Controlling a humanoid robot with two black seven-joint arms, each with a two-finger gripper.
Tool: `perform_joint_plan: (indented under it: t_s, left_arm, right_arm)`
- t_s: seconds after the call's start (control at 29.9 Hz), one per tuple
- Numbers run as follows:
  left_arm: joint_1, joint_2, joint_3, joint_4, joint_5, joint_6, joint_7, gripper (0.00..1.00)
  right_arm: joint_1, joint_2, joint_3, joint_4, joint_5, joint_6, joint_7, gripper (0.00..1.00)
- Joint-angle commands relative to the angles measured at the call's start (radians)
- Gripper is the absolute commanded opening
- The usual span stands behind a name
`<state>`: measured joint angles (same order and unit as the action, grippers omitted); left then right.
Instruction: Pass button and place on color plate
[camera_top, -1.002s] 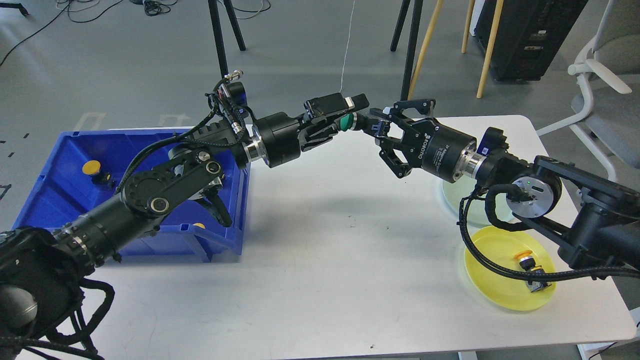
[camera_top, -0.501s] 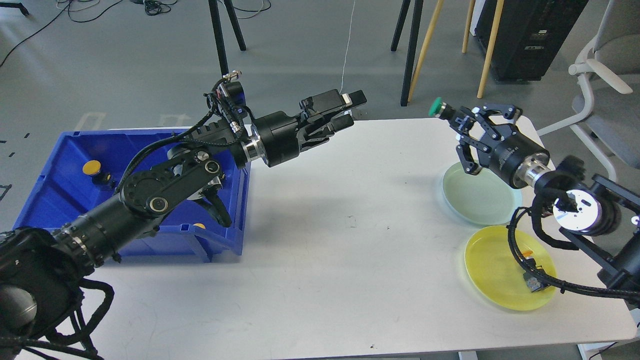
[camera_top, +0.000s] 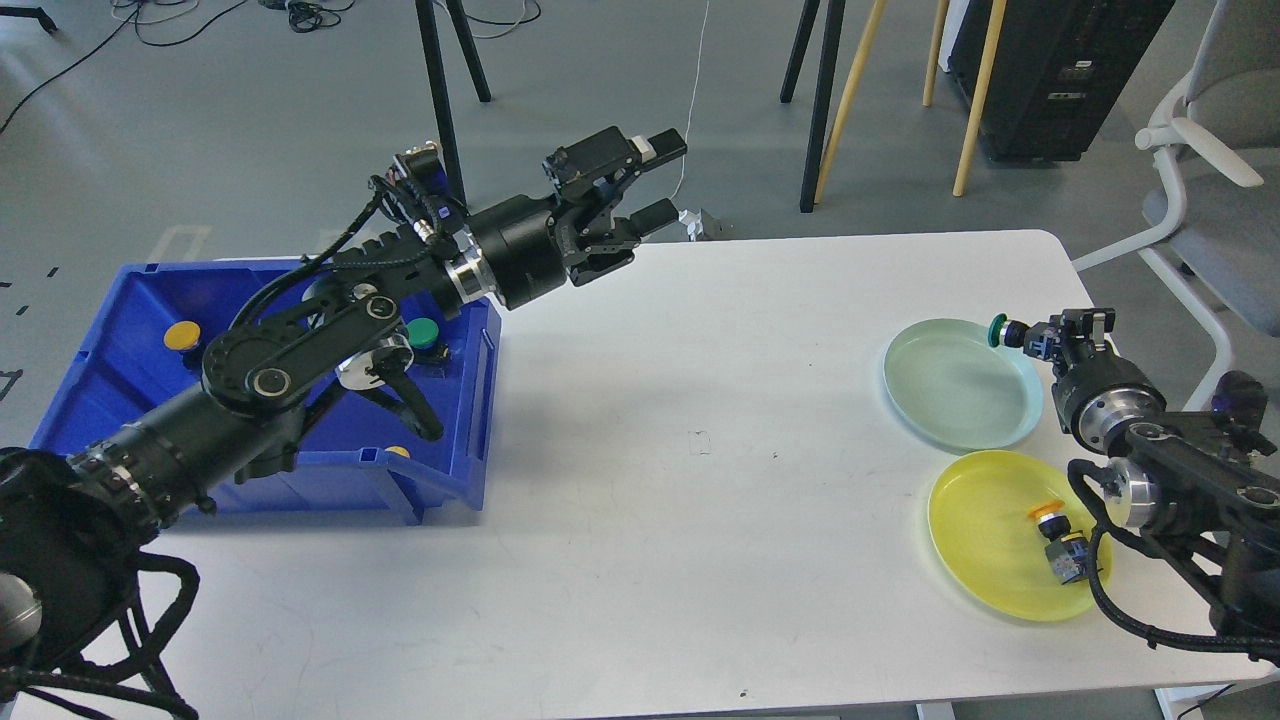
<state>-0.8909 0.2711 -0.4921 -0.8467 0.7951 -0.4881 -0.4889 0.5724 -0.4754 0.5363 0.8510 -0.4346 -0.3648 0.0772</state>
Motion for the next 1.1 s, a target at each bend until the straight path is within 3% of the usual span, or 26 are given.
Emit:
perform_joint_plan:
  t_s: [0.0,0.23,0.4,0.5,0.6,0.63,0.8,1.07]
  left_arm:
    - [0.009,0.040,0.001,0.000,-0.010,-0.001,0.000,0.94]
    - [0.043,0.105,0.000,0.000,-0.083,-0.001,0.000,0.96]
    - [0.043,0.132,0.000,0.017,-0.189,-0.001,0.000,0.98]
    - [0.043,0.155,0.000,0.032,-0.269,-0.001,0.000,0.99]
    - [0.046,0.178,0.004,0.060,-0.271,-0.001,0.000,0.99]
    - [0.049,0.178,0.003,0.073,-0.269,-0.001,0.000,0.99]
    - [0.049,0.178,0.000,0.101,-0.269,-0.001,0.000,1.00]
    - [0.047,0.157,-0.049,0.101,-0.277,-0.001,0.000,1.00]
  right_arm:
    - [0.014,0.023,-0.024,-0.026,0.000,0.012,0.000,0.99]
    - [0.096,-0.017,0.005,0.121,0.007,0.038,-0.008,1.00]
    - [0.185,-0.065,0.039,0.198,0.013,0.197,-0.050,1.00]
    - [0.192,-0.068,0.120,0.210,0.023,0.425,-0.053,1.00]
    - [0.188,-0.077,0.217,0.191,0.103,0.788,-0.051,1.00]
    - [0.185,-0.083,0.238,0.174,0.146,0.854,-0.050,1.00]
    - [0.176,-0.071,0.240,0.074,0.371,0.854,-0.051,1.00]
    - [0.187,0.001,0.274,0.036,0.386,0.854,-0.039,1.00]
